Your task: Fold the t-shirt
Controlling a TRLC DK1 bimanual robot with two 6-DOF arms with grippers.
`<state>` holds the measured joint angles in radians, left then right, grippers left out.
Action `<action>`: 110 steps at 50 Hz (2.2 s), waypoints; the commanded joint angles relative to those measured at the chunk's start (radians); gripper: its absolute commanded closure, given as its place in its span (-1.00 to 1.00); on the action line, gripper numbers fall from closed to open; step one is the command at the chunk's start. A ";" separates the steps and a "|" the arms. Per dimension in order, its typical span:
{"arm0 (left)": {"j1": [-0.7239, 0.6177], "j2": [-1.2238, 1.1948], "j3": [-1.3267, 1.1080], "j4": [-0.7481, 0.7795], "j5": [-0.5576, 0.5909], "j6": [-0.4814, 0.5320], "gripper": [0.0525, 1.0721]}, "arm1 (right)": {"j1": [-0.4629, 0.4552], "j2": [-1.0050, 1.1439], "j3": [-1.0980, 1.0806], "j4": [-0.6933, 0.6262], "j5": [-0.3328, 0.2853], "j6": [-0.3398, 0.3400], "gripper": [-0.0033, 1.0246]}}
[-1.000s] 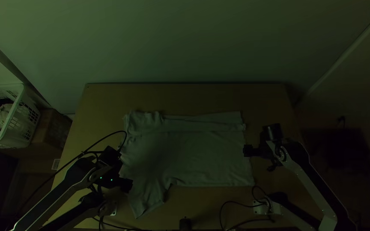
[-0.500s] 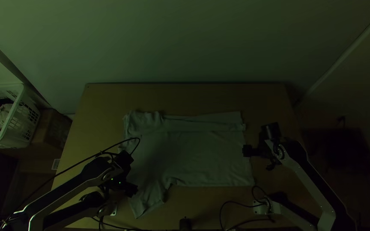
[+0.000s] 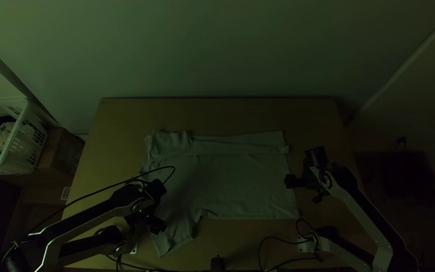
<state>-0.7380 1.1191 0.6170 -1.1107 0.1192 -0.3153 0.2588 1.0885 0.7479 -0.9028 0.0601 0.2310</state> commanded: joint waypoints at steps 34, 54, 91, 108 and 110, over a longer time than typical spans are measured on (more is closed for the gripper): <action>0.161 -0.050 0.136 0.025 -0.053 0.099 0.95 | 0.109 0.353 0.039 -0.366 -0.077 -0.001 -0.74; 0.223 -0.081 0.138 0.020 -0.053 0.136 0.95 | 0.201 0.399 -0.012 -0.334 -0.146 -0.016 0.04; 0.361 -0.087 0.256 0.008 -0.049 0.214 0.95 | 0.086 0.314 0.117 -0.315 -0.117 -0.065 0.95; 0.417 -0.045 0.360 0.014 -0.030 0.252 0.95 | 0.042 0.372 0.283 -0.315 -0.095 -0.073 0.95; 0.430 -0.031 0.372 0.014 -0.029 0.257 0.95 | 0.039 0.384 0.303 -0.315 -0.094 -0.076 0.95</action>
<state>-0.3309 1.0561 0.9470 -1.0855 0.0814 -0.0883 0.3073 1.4342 1.0023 -1.1984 -0.0456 0.1703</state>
